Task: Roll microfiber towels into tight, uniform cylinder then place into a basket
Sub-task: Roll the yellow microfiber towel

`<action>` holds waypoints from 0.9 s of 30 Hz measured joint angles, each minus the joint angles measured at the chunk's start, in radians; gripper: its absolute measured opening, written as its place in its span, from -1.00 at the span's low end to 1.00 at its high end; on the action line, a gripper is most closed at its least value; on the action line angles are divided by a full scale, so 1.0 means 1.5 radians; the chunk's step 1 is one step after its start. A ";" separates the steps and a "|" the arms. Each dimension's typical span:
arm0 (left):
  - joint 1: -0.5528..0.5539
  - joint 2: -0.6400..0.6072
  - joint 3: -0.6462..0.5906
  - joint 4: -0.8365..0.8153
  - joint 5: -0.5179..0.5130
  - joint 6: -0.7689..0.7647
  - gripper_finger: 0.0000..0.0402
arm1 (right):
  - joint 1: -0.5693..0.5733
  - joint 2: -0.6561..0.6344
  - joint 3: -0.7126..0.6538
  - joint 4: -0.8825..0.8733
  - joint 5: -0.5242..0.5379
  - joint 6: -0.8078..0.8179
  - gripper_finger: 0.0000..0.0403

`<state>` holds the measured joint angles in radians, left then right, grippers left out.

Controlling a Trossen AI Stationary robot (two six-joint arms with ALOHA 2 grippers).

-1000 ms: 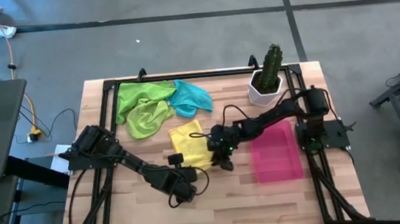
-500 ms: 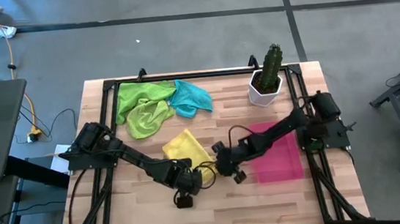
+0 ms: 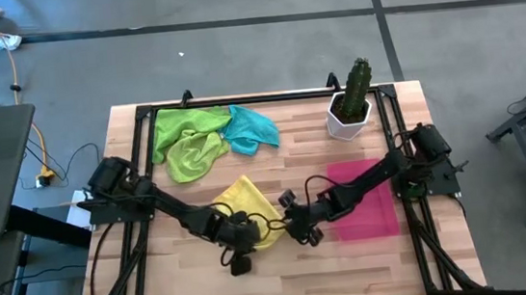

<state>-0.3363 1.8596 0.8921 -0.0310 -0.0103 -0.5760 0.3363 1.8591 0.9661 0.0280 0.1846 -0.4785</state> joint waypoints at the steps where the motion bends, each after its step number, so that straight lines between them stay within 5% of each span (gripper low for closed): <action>1: 0.000 -0.007 -0.016 0.024 -0.002 -0.010 -0.99 | 0.000 0.000 0.000 0.004 0.002 -0.009 -0.42; 8: -0.001 -0.009 -0.087 0.163 -0.006 -0.076 -0.99 | 0.000 0.004 0.001 0.034 -0.026 -0.015 -0.42; 27: 0.000 -0.008 -0.089 0.176 -0.017 -0.080 -0.98 | 0.026 -0.024 0.001 -0.015 0.007 -0.007 -0.42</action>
<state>-0.3370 1.8473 0.7591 0.2333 -0.0352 -0.6956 0.3753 1.8233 0.9676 0.0048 0.1957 -0.4889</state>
